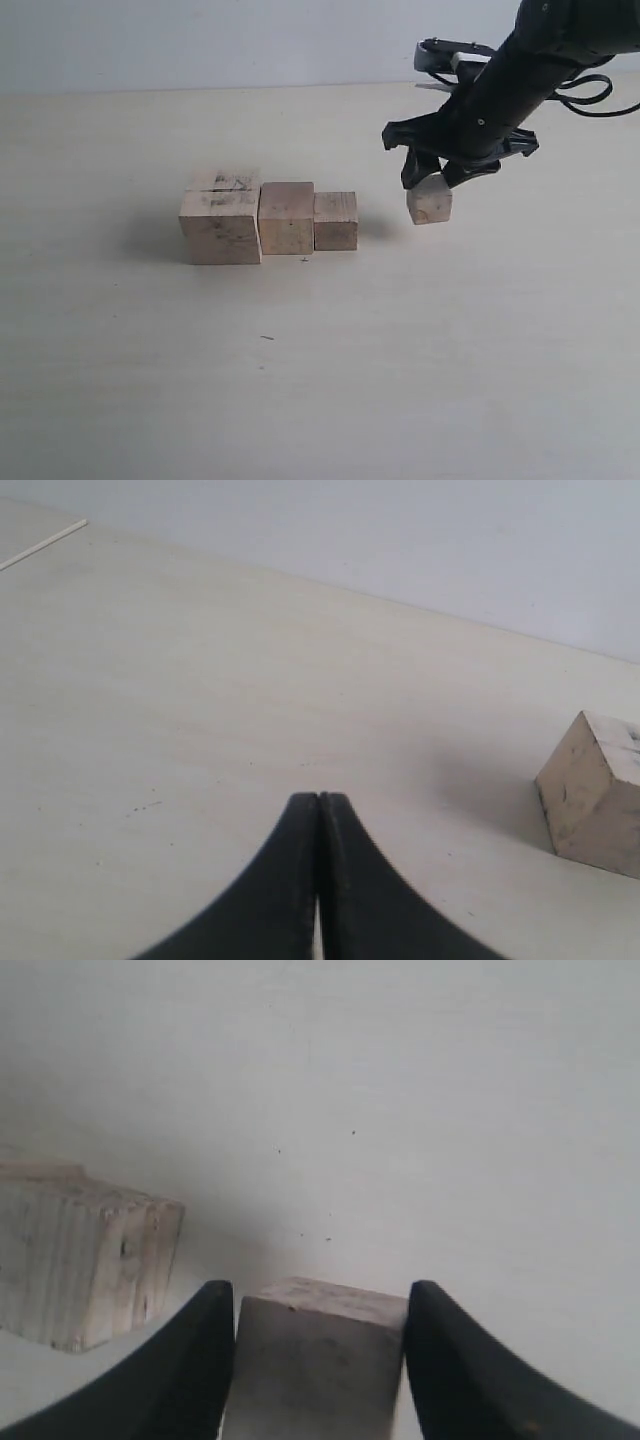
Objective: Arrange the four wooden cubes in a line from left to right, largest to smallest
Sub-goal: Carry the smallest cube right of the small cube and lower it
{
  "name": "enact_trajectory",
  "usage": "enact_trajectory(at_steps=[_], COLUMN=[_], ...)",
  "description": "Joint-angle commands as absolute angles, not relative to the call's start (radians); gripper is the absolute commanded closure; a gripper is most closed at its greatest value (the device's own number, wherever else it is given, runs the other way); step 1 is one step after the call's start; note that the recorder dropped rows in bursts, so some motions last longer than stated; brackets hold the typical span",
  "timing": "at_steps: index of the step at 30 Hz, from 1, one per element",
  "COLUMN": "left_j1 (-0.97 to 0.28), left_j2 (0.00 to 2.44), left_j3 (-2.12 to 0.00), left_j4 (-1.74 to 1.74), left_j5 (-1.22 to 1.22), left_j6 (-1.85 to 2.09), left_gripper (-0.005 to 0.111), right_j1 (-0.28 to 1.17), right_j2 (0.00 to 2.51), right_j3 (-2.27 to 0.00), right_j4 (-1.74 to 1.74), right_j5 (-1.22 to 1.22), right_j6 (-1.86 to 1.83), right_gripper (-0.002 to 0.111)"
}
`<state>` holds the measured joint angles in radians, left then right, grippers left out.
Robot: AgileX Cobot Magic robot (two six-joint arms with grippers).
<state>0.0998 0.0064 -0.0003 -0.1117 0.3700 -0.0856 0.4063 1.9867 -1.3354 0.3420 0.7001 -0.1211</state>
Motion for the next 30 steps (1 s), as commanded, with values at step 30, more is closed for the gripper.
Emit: enact_trajectory(at_steps=[30], left_j1=[0.093], left_j2=[0.0], left_j3=[0.0], left_j4=[-0.113], left_j5=[0.367], left_j6=[-0.082], left_gripper=[0.107], right_j1=[0.406], right_j2=[2.095], right_j3=[-1.334], right_j4=[0.7], right_j5=[0.72], right_j6=[-1.605], right_gripper=[0.108])
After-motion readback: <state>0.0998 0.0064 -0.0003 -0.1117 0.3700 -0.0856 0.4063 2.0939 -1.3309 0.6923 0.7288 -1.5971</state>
